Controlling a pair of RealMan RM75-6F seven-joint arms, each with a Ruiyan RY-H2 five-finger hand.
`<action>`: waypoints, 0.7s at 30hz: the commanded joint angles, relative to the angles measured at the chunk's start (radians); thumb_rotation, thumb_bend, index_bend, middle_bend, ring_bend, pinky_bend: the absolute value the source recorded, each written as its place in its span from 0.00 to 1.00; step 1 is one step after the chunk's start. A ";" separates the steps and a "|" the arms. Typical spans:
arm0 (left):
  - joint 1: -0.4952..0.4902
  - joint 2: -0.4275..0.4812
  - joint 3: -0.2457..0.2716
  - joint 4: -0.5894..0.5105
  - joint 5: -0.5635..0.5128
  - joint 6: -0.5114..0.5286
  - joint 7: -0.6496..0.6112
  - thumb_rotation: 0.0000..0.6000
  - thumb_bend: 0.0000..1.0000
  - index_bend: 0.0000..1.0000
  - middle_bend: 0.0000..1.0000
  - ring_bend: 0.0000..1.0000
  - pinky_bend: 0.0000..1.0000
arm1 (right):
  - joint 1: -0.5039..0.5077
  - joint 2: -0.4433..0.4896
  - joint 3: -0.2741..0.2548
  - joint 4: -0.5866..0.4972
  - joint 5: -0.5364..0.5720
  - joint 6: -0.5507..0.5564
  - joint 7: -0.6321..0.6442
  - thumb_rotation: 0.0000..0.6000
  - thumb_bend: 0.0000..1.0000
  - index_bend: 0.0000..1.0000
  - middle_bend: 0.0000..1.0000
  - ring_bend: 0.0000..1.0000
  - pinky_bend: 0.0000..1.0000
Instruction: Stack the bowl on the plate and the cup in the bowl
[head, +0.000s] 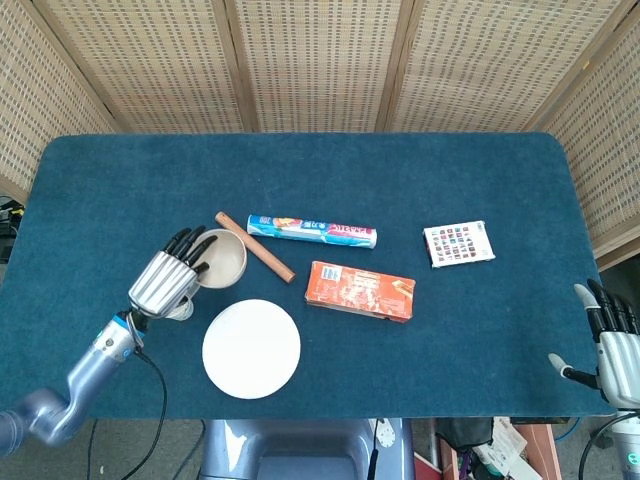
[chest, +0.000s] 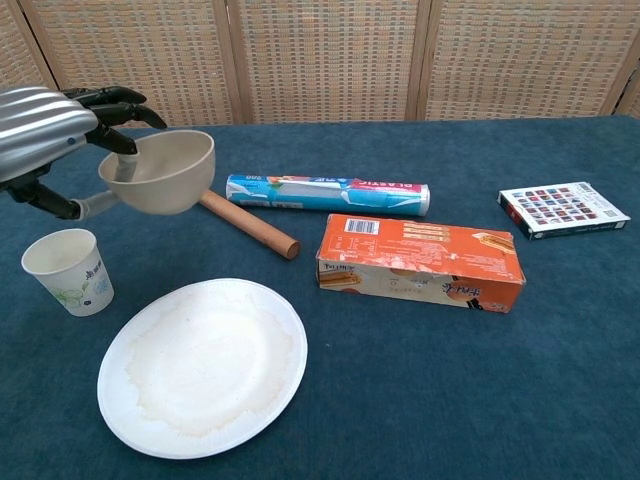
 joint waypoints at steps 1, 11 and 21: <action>0.031 0.045 0.048 -0.071 0.070 0.039 0.008 1.00 0.43 0.76 0.15 0.00 0.13 | -0.001 0.001 0.001 -0.001 0.000 0.002 0.001 1.00 0.14 0.00 0.00 0.00 0.00; 0.065 0.059 0.113 -0.129 0.163 0.041 0.036 1.00 0.43 0.76 0.15 0.00 0.13 | -0.007 0.006 0.005 -0.004 0.005 0.011 0.012 1.00 0.14 0.00 0.00 0.00 0.00; 0.079 0.002 0.143 -0.100 0.200 -0.014 0.071 1.00 0.43 0.76 0.15 0.00 0.13 | -0.012 0.011 0.007 -0.008 0.001 0.023 0.023 1.00 0.14 0.00 0.00 0.00 0.00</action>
